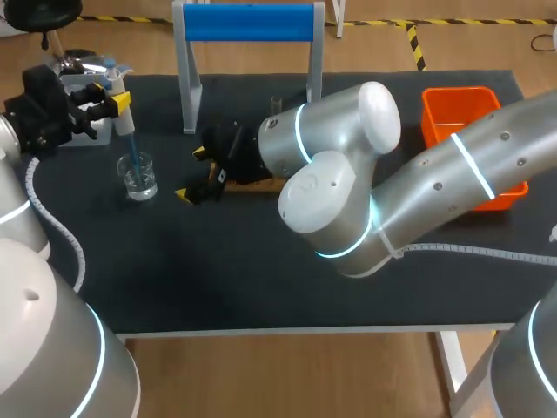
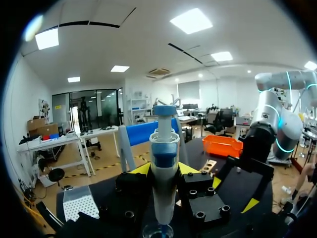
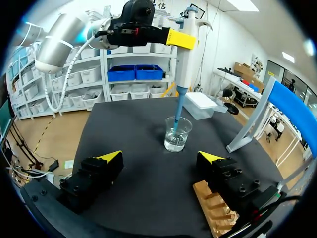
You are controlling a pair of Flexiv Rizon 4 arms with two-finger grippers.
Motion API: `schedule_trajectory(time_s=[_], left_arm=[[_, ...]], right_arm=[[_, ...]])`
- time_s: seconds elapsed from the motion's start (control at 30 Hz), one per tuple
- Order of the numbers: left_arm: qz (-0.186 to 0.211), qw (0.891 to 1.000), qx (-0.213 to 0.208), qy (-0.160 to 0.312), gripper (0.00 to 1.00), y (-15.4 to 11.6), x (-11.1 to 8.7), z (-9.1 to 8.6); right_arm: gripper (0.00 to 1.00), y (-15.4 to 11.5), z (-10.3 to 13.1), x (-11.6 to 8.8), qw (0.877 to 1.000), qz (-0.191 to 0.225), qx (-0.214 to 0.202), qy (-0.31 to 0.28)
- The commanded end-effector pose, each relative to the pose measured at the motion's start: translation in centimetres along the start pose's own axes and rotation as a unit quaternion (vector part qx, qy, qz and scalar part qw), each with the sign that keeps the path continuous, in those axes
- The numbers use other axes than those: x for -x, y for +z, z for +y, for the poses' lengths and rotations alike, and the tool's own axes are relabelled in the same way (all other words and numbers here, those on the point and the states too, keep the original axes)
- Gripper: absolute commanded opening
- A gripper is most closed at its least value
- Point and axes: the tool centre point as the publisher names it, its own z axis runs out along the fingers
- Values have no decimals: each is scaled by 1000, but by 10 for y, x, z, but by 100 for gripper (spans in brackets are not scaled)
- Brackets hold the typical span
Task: Invert the test tube, pick up the pipette, mount the tip to pipette, aspirate from beaker and dispense into the tube, eject the tip, return the pipette, and cap with the stopper.
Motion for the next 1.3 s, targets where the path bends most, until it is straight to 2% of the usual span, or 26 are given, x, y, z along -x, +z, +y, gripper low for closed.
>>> schedule_trajectory(time_s=[0.03, 1.17, 1.3], left_arm=[[-1, 1000, 1, -1, 0, 3, 2, 2], [-4, 1000, 2, -16, 0, 5, 10, 7], [-4, 1000, 2, -16, 0, 5, 10, 7]], right_arm=[[100, 0, 0, 0, 1000, 0, 0, 0], [100, 0, 0, 0, 1000, 0, 0, 0], [100, -9, 7, 2, 1000, 12, 6, -17]])
